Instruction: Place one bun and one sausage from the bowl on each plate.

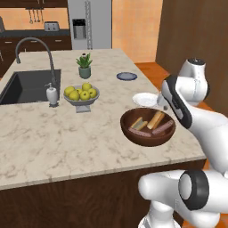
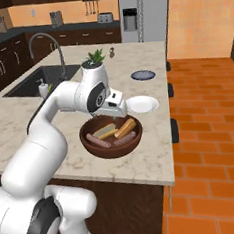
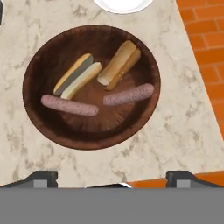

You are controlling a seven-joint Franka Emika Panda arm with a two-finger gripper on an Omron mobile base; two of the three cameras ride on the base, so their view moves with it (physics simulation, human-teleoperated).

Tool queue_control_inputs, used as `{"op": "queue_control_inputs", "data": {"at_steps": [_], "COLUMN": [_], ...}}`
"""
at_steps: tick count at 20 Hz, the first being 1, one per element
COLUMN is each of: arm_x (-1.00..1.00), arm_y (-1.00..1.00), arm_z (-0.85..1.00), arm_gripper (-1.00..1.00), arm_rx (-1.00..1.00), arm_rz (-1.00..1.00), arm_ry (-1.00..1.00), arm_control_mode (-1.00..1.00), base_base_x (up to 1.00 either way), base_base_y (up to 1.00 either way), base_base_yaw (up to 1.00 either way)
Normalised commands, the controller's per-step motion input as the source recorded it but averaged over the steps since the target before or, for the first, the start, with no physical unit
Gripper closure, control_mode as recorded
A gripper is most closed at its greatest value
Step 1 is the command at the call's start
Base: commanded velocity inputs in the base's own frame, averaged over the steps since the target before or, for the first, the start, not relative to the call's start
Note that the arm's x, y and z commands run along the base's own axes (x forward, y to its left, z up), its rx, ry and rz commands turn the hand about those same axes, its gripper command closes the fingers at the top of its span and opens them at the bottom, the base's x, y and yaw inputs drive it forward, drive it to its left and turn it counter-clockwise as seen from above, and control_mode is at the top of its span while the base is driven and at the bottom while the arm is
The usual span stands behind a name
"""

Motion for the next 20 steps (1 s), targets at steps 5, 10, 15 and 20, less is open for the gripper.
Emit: {"op": "queue_control_inputs", "data": {"at_steps": [5,10,15,20], "arm_x": [0.29,0.31,0.74,0.74], "arm_y": [-0.02,-0.12,-0.02,-0.15], "arm_z": [-0.28,-0.3,-0.28,-0.36], "arm_gripper": [-1.0,-1.0,-1.0,-1.0], "arm_rx": [0.0,0.0,0.0,0.0], "arm_rz": [-0.07,-0.03,-0.04,-0.05], "arm_ry": [-0.02,-0.01,0.0,0.0], "arm_control_mode": [-1.0,-1.0,-1.0,-1.0], "base_base_x": [0.0,0.0,0.0,0.0], "base_base_y": [0.0,0.0,0.0,0.0], "base_base_yaw": [0.0,0.0,0.0,0.0]}}
